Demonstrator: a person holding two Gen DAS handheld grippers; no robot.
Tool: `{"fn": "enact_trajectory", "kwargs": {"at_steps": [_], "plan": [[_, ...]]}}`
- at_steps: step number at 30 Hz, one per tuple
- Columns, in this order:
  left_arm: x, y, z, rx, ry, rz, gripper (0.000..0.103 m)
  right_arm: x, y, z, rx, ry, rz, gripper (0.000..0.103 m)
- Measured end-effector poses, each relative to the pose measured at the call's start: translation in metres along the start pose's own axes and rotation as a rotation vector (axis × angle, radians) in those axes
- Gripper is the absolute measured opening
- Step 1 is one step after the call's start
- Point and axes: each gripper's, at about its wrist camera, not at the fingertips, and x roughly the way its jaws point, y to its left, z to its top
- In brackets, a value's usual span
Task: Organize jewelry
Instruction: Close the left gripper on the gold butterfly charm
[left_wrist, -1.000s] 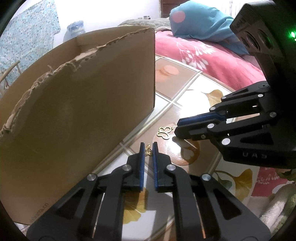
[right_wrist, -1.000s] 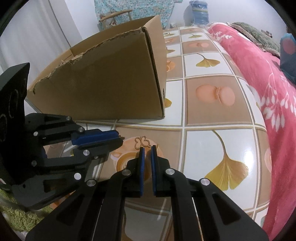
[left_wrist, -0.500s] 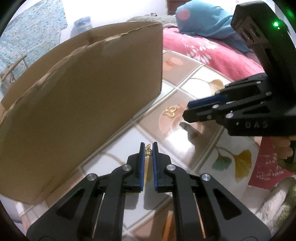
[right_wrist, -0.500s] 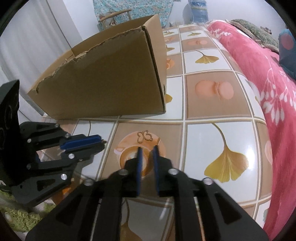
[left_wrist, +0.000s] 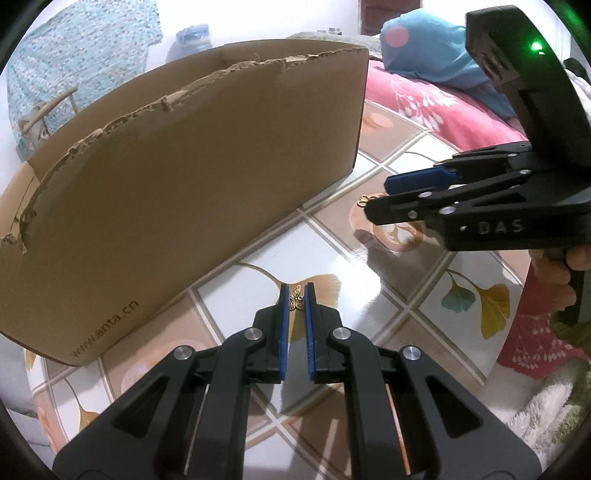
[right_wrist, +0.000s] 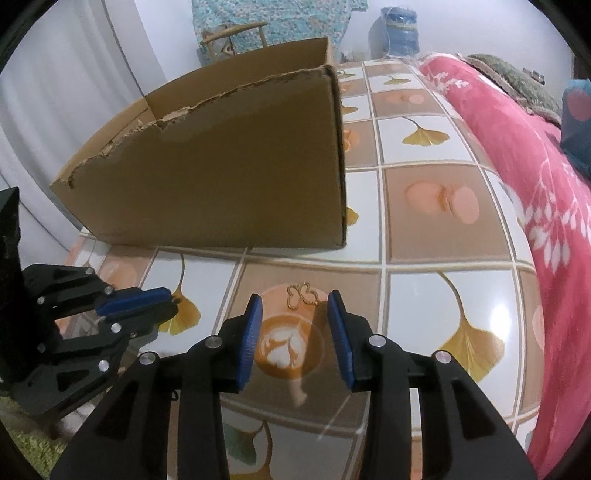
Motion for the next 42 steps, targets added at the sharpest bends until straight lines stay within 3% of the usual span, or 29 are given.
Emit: {"fn": "enact_trajectory", "kwargs": {"at_steps": [11,20,29,42], "plan": [[-0.003,0.005,-0.006,-0.008,-0.010,-0.010,0.007,0.007,0.020,0.002,-0.089,-0.020,-0.093,0.036],[-0.004,0.006,-0.006,-0.017,-0.013,-0.013,0.007,0.003,0.016,0.002,-0.085,0.003,-0.074,0.021],[-0.004,0.007,-0.007,-0.017,-0.013,-0.013,0.007,0.006,0.011,0.009,-0.025,0.013,-0.066,0.019],[-0.005,0.009,-0.008,-0.017,-0.016,-0.013,0.007,0.004,0.020,0.001,-0.045,0.004,-0.104,0.015]]}}
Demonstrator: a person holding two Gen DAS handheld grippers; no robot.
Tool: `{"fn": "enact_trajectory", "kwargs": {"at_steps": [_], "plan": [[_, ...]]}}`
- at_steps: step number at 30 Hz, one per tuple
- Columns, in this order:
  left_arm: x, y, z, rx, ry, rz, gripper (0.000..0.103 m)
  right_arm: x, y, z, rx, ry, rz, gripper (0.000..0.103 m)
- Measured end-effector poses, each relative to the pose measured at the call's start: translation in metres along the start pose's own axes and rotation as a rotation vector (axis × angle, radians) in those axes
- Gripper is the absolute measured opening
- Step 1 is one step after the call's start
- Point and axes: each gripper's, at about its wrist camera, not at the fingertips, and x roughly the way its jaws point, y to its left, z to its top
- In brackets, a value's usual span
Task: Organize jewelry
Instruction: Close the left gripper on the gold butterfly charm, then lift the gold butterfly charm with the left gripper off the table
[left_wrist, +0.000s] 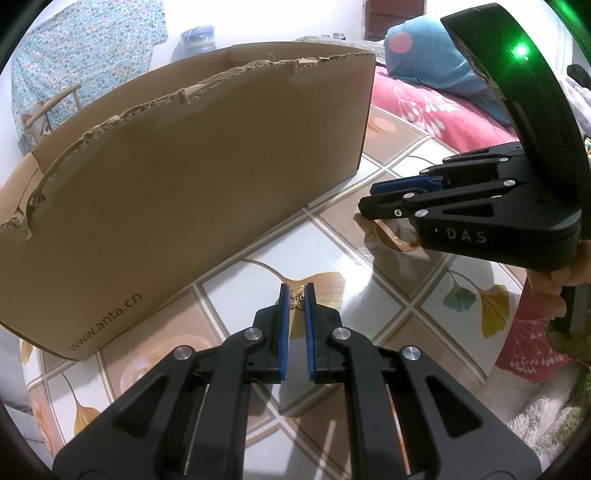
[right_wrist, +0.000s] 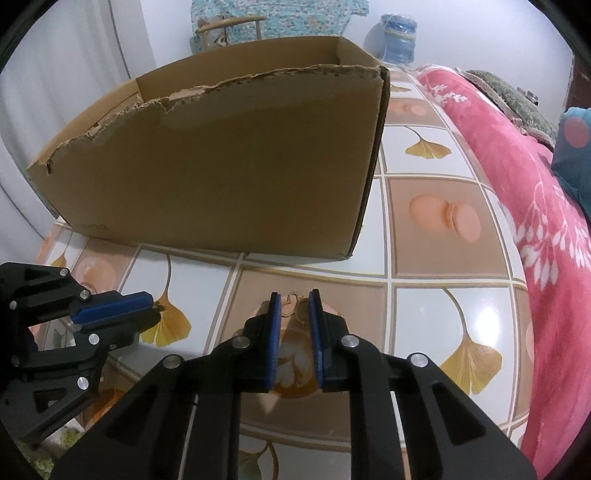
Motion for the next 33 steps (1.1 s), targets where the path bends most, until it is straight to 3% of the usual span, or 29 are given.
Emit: {"fn": "enact_trajectory", "kwargs": {"at_steps": [16,26,33], "plan": [[-0.003,-0.001,0.002,-0.002,-0.012,0.003,0.007,-0.010,-0.005,0.002,0.015,-0.022,0.008,0.015],[-0.033,-0.006,0.008,0.021,-0.072,-0.008,0.007,-0.045,-0.002,0.008,0.007,-0.086,0.027,0.015],[-0.017,0.000,0.006,-0.021,-0.011,-0.028,0.007,-0.050,-0.004,0.011,0.013,-0.095,0.036,0.015]]}}
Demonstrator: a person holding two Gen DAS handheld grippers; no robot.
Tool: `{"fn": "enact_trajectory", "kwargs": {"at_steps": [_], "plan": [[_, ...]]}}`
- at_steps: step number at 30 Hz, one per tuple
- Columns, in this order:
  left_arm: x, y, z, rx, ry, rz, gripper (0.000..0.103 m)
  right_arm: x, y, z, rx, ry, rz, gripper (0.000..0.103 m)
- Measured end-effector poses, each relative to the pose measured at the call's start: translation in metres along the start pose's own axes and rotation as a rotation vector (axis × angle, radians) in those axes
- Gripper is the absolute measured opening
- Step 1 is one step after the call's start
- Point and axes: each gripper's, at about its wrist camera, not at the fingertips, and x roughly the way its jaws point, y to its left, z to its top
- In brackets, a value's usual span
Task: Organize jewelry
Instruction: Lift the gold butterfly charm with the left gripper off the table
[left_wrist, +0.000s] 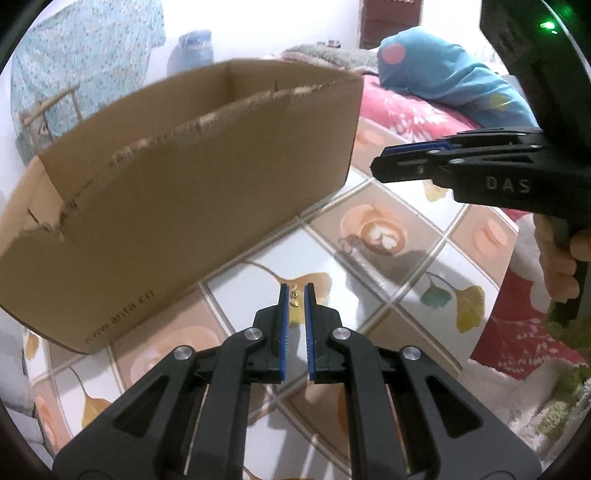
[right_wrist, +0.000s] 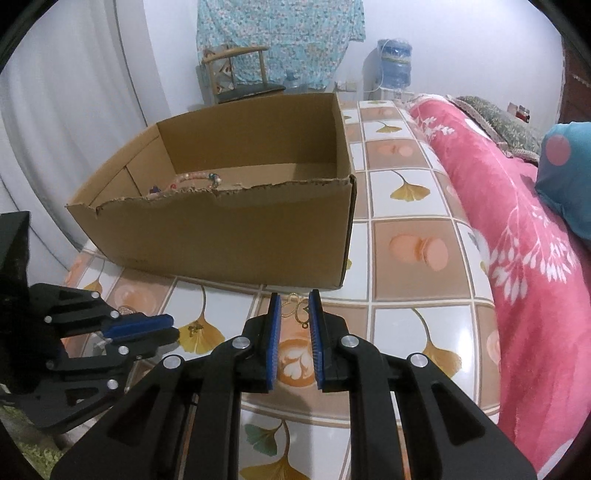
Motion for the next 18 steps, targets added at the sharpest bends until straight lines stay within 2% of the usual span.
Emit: {"fn": "enact_trajectory", "kwargs": {"at_steps": [9,18], "plan": [[0.025,0.007,0.005,-0.017,0.036,-0.015,0.008,0.012,0.004,-0.006,0.013,0.018,0.012,0.015],[0.028,0.000,0.010,-0.003,0.056,0.012,0.008,0.018,-0.002,-0.010,0.040,0.018,0.025,0.015]]}}
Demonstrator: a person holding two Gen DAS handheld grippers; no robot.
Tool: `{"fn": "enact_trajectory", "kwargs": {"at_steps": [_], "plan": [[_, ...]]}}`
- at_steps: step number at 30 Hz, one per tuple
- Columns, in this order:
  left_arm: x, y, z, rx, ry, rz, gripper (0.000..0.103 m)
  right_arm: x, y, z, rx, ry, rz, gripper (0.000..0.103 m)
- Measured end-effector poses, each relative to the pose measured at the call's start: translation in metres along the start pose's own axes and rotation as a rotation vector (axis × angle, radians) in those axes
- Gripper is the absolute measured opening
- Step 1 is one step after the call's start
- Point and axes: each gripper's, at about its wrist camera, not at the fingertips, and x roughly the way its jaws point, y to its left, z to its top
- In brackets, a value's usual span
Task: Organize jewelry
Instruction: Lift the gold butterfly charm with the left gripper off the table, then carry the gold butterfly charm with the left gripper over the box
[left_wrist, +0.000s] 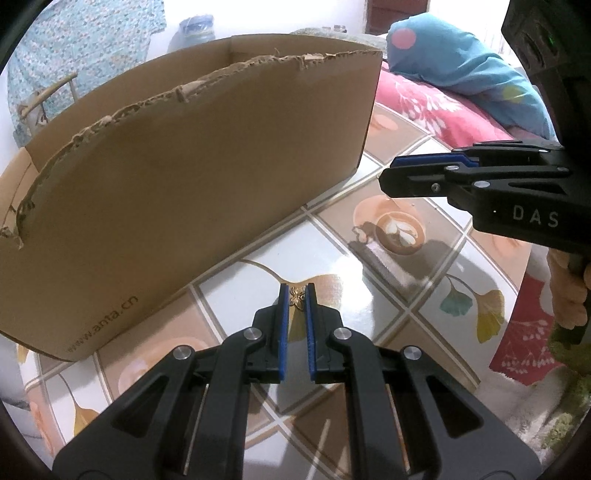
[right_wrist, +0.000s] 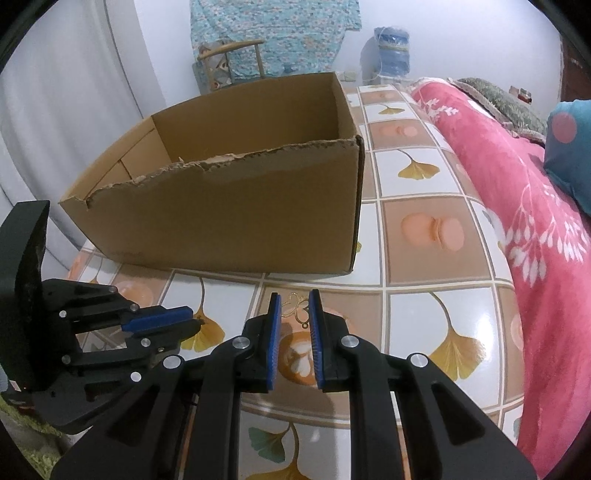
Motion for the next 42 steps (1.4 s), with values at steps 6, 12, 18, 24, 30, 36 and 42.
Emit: {"fn": "enact_trajectory", "kwargs": {"at_steps": [6,12,18,24,30,36,42], "plan": [[0.000,-0.003,-0.002,0.015,0.002,0.007,0.008,0.001,-0.003,-0.002,0.011,-0.001,0.003,0.015],[0.000,-0.005,-0.004,0.025,-0.007,0.011,0.007,0.000,-0.005,-0.004,0.023,-0.004,0.001,0.015],[-0.001,-0.005,-0.008,0.022,-0.019,0.007,0.006,-0.002,-0.006,-0.004,0.028,-0.008,0.001,0.015],[-0.009,-0.006,-0.011,0.029,-0.036,0.011,0.006,-0.004,-0.005,-0.003,0.022,-0.014,0.002,0.015],[-0.032,-0.006,-0.008,0.040,-0.075,0.018,0.006,-0.020,-0.002,0.002,0.010,-0.041,0.010,0.015],[-0.076,-0.006,0.009,0.042,-0.171,-0.007,0.006,-0.047,0.006,0.022,-0.019,-0.107,0.045,0.015],[-0.118,0.012,0.045,0.050,-0.292,0.033,0.006,-0.065,0.014,0.062,-0.076,-0.195,0.118,0.015]]}}
